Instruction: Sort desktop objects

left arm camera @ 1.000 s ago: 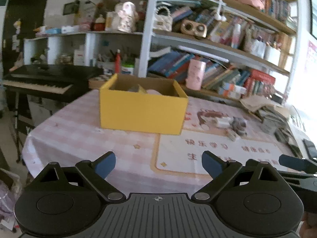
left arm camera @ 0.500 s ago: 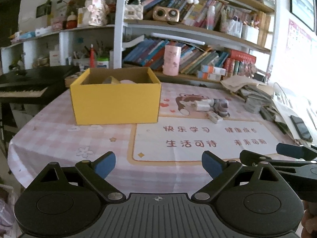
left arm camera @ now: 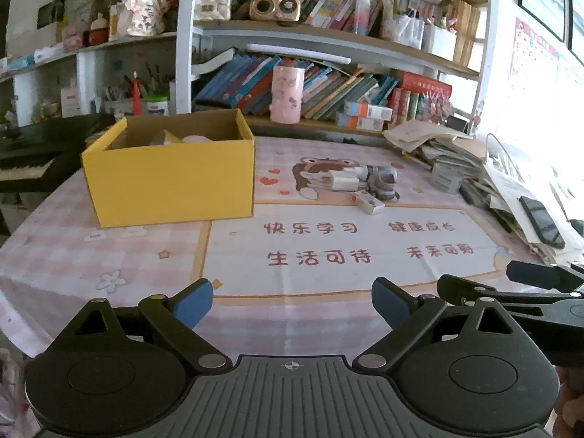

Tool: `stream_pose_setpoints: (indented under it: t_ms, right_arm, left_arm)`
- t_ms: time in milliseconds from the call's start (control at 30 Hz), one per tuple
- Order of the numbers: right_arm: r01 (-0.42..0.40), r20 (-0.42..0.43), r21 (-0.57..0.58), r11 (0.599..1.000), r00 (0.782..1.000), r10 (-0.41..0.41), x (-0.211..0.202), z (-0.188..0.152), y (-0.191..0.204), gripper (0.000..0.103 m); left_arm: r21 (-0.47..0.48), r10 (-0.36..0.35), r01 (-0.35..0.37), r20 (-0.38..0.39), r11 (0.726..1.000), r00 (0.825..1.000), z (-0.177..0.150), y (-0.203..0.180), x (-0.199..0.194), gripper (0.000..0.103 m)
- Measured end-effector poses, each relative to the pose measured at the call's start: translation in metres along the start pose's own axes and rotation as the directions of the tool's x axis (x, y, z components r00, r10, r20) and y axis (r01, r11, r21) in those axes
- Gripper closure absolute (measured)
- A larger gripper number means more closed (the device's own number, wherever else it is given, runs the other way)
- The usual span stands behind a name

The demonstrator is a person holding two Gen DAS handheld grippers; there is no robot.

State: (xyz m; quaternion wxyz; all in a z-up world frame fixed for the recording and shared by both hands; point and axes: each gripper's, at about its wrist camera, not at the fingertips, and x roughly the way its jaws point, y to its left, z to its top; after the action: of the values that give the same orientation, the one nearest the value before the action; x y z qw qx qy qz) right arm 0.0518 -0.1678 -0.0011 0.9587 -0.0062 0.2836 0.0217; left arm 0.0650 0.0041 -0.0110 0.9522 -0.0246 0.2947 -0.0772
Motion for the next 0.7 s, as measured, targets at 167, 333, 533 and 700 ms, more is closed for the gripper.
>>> stream_pose_setpoints:
  t_ms: [167, 333, 533, 700]
  right_arm:
    - [0.009, -0.016, 0.021, 1.000, 1.000, -0.009, 0.008, 0.002, -0.012, 0.020]
    - [0.012, -0.035, 0.028, 1.000, 0.999, -0.011, 0.019, 0.005, -0.022, 0.020]
    - [0.026, -0.060, 0.035, 0.999, 0.998, -0.024, 0.034, 0.010, -0.037, 0.020]
    - [0.037, -0.086, 0.043, 0.998, 0.996, -0.033, 0.048, 0.015, -0.052, 0.020]
  left_arm:
    - [0.020, -0.011, 0.012, -0.009, 1.000, 1.000, 0.004, -0.010, 0.010, 0.007]
    - [0.027, -0.012, 0.012, -0.021, 1.000, 1.000, 0.009, -0.018, 0.022, 0.007]
    - [0.027, -0.018, 0.019, -0.041, 0.999, 0.999, 0.014, -0.028, 0.038, 0.007]
    - [0.032, -0.024, 0.026, -0.057, 0.999, 0.998, 0.019, -0.041, 0.053, 0.007]
